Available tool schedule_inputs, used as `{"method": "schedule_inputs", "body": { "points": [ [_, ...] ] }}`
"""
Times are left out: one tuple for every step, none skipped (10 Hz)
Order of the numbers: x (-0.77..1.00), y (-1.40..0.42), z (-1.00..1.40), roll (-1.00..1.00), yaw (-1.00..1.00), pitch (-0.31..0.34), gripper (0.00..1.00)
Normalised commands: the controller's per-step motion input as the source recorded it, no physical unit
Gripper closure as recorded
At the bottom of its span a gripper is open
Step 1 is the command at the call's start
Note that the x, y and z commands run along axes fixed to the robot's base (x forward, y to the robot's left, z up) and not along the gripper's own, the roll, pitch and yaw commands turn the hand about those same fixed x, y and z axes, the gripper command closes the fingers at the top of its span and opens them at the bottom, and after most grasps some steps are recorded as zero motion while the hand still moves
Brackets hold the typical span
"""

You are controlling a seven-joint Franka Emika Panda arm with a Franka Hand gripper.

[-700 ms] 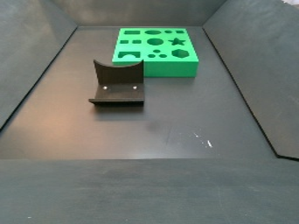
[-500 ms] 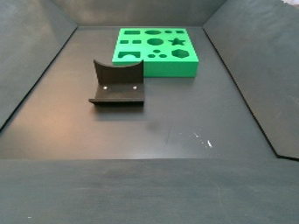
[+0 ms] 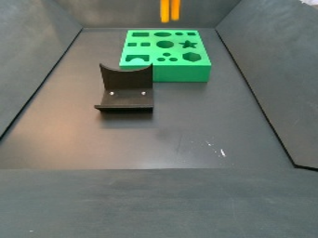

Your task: Insert the 3 prong object.

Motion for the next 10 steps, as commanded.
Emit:
{"method": "schedule_inputs", "body": {
  "points": [
    [0.0, 0.66, -0.53, -0.25, -0.02, -0.156, 1.0],
    [0.0, 0.56, -0.56, -0.06, -0.04, -0.099, 1.0],
    [-0.07, 0.49, -0.54, 0.0, -0.13, -0.077, 1.0],
    [-0.05, 0.44, -0.51, 0.0, -0.17, -0.067, 1.0],
    [-0.03, 0.42, -0.44, 0.0, -0.21, -0.049, 1.0],
    [0.0, 0.38, -0.26, -0.03, -0.29, -0.003, 1.0],
    [0.0, 0.26, -0.11, -0.07, -0.33, 0.0, 1.0],
    [0.0, 0.09, -0.06, -0.03, -0.42, 0.0, 1.0],
    [0.0, 0.02, -0.19, 0.03, -0.54, 0.0, 1.0],
    [0.0, 0.0, -0.22, 0.09, -0.55, 0.0, 1.0]
  ]
}}
